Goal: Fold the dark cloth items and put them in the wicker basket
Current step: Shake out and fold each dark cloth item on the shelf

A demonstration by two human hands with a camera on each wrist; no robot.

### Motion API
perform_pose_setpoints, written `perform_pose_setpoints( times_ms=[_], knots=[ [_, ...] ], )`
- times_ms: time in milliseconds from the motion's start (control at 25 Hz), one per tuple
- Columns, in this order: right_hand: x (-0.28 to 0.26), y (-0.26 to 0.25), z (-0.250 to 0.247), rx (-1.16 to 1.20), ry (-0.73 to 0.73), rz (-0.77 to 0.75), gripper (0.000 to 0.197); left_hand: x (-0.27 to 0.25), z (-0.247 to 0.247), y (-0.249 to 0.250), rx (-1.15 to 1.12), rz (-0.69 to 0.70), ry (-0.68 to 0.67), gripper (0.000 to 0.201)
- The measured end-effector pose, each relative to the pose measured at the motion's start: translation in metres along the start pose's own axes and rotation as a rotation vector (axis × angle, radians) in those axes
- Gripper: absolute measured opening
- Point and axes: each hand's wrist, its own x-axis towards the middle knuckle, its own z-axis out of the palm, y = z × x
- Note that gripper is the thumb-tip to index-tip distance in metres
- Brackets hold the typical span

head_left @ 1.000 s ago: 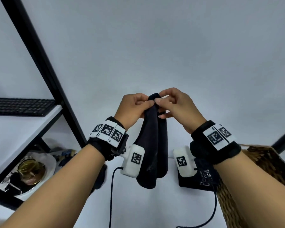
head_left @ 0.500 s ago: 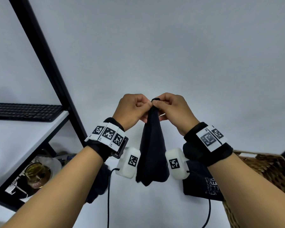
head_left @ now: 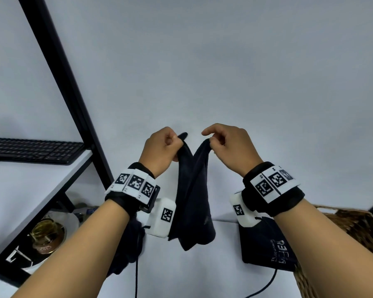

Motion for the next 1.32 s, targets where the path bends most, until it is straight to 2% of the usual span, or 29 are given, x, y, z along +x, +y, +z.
perform_pose_setpoints(
  times_ms=[80, 160, 320, 440, 520, 600, 640, 680, 760, 880, 1000, 1120, 1200, 1320],
  knots=[
    [0.006, 0.002, -0.007, 0.059, 0.018, 0.072, 0.03, 0.005, -0.005, -0.005, -0.305, -0.161, 0.035, 0.021],
    [0.011, 0.002, -0.011, 0.129, 0.012, 0.132, 0.029, 0.011, -0.007, -0.009, -0.402, -0.216, 0.088, 0.023],
    [0.015, -0.008, -0.012, 0.332, 0.044, 0.16, 0.029, 0.024, -0.018, -0.017, -0.163, -0.111, 0.2, 0.017],
    [0.019, -0.013, -0.016, 0.502, 0.107, 0.189, 0.027, 0.028, -0.036, -0.034, 0.186, -0.126, 0.253, 0.013],
    [0.021, -0.019, -0.015, 0.586, 0.086, 0.202, 0.025, 0.021, -0.04, -0.038, 0.346, -0.02, 0.212, 0.019],
    [0.023, -0.029, -0.01, 0.64, 0.044, 0.196, 0.022, 0.009, -0.029, -0.022, 0.244, 0.118, 0.076, 0.03],
    [0.024, -0.034, -0.007, 0.652, 0.023, 0.19, 0.022, 0.001, -0.02, -0.012, 0.159, 0.129, -0.011, 0.034],
    [0.026, -0.04, -0.004, 0.657, 0.006, 0.179, 0.021, -0.005, -0.009, -0.002, 0.1, 0.121, -0.078, 0.039],
    [0.029, -0.048, -0.002, 0.66, -0.023, 0.159, 0.02, -0.011, 0.011, 0.01, 0.076, 0.109, -0.109, 0.042],
    [0.034, -0.05, -0.008, 0.66, -0.074, 0.156, 0.025, -0.009, 0.025, 0.006, 0.066, 0.072, -0.017, 0.027],
    [0.036, -0.044, -0.02, 0.511, -0.079, 0.106, 0.031, -0.003, 0.024, -0.012, 0.024, -0.011, -0.028, 0.009],
    [0.035, -0.038, -0.027, 0.277, -0.022, 0.067, 0.022, 0.003, 0.014, -0.024, -0.111, -0.035, -0.047, 0.021],
    [0.036, -0.036, -0.028, 0.222, 0.073, 0.056, 0.011, 0.004, 0.007, -0.018, -0.119, 0.004, -0.058, 0.02],
    [0.043, -0.033, -0.031, 0.168, 0.184, 0.034, 0.003, 0.004, -0.007, -0.006, 0.142, 0.149, -0.035, 0.013]
  ],
)
